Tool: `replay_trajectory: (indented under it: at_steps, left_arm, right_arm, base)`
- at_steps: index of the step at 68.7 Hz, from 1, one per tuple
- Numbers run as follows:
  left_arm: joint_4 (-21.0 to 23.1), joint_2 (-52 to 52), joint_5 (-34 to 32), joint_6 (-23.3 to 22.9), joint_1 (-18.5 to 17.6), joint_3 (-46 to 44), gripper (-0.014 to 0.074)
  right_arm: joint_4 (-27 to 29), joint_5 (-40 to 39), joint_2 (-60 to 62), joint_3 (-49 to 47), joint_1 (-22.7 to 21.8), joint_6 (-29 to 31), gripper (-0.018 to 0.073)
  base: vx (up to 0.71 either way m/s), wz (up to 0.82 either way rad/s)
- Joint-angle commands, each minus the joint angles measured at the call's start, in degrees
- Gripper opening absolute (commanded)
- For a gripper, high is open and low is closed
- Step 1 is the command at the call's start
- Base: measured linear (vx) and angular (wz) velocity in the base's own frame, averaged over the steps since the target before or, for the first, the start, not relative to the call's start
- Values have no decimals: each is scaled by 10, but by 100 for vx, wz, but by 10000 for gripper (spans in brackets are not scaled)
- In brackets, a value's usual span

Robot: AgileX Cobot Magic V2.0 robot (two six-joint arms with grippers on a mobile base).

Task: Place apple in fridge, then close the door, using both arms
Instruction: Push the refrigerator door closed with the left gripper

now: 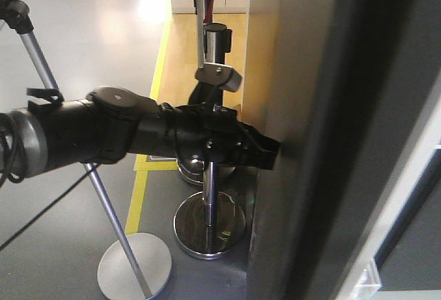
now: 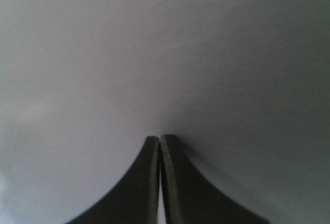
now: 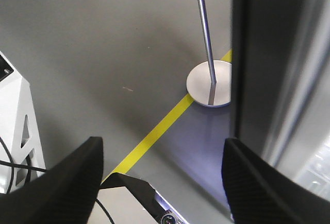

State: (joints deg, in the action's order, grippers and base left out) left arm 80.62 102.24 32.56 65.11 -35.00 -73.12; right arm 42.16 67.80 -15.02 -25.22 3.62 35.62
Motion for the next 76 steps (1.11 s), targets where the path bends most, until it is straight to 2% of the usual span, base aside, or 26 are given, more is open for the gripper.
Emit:
replay_trajectory:
  at_steps: [1,15,42,54,59,66,72,76]
  left_arm:
    - [65,-25,-18,35,-19,-18,-6]
    - [123,2,-15,78,-43,-49,-6]
    - [117,149,-16,77,-87,-278,-6]
    - [113,161,-14,77,-89,-305,-6]
    - [89,154,-14,75,-89,-303,-6]
    - [-3,138,6,34,-89,-303,-6]
    - [-117,118,15,-64,-89,-303,-6]
    - [-209,103,15,-158,-89,-303,-6]
  right_arm:
    - [23,-19,-6,-13,-2,7,472]
    - [23,-19,-6,-13,-2,7,472]
    - [23,-19,-6,-13,-2,7,472]
    - [23,-19,-6,-13,-2,7,472]
    - [23,-19,-6,-13,-2,7,472]
    - [23,-19,-6,-13,-2,7,472]
    - [23,-19,-6,-13,-2,7,472]
    - [23,-19,-6,-13,-2,7,472]
  base:
    - [0,0]
    - [0,0]
    - [0,0]
    - [0,0]
    - [0,0]
    - [0,0]
    - [0,0]
    - [0,0]
